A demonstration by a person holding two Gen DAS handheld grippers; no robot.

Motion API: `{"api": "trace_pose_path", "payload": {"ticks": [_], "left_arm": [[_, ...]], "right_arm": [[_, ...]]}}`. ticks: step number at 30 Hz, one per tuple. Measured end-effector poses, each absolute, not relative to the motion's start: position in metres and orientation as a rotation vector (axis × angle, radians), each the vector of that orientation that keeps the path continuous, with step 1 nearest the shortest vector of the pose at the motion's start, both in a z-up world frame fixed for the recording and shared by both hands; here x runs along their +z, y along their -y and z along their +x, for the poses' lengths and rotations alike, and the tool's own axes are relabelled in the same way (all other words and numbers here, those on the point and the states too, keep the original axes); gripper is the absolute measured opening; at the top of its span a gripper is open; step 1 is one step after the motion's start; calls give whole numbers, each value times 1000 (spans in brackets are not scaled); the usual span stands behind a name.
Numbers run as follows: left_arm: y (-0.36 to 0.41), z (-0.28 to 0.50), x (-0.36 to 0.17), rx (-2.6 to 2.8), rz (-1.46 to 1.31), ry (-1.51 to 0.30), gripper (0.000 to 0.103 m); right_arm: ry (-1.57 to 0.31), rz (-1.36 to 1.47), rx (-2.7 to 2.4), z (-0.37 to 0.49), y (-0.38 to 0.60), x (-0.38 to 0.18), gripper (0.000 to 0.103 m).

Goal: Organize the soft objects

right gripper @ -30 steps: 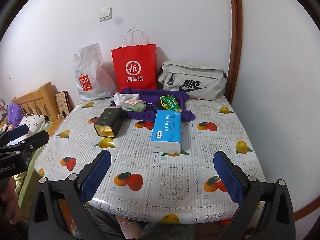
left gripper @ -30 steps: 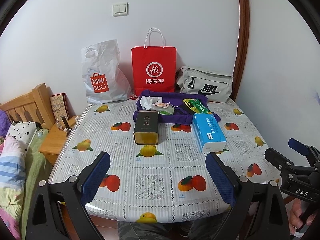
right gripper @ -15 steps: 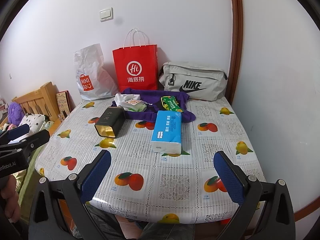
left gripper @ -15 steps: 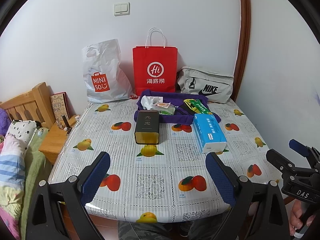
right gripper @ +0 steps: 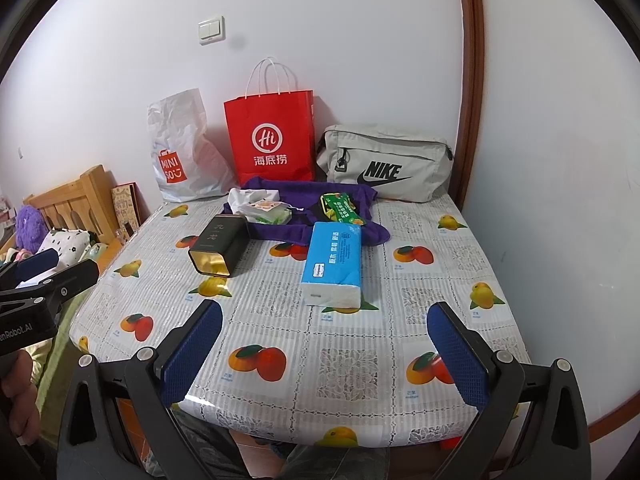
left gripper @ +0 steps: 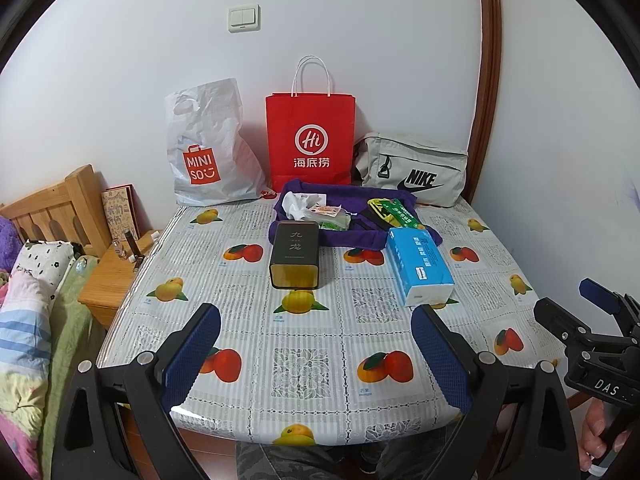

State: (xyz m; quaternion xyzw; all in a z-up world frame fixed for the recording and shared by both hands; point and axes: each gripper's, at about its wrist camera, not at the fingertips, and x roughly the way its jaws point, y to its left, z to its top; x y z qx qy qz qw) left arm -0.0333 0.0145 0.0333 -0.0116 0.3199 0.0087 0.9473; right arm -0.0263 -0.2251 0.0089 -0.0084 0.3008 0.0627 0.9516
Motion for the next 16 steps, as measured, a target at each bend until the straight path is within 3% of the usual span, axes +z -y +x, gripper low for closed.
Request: {"api": "trace_pose_path", "payload": {"ticks": [16], "left_arm": [[-14, -35, 34, 26, -17, -643, 97]], "right_arm": [[-612, -17, 128, -27, 225, 10, 101]]}}
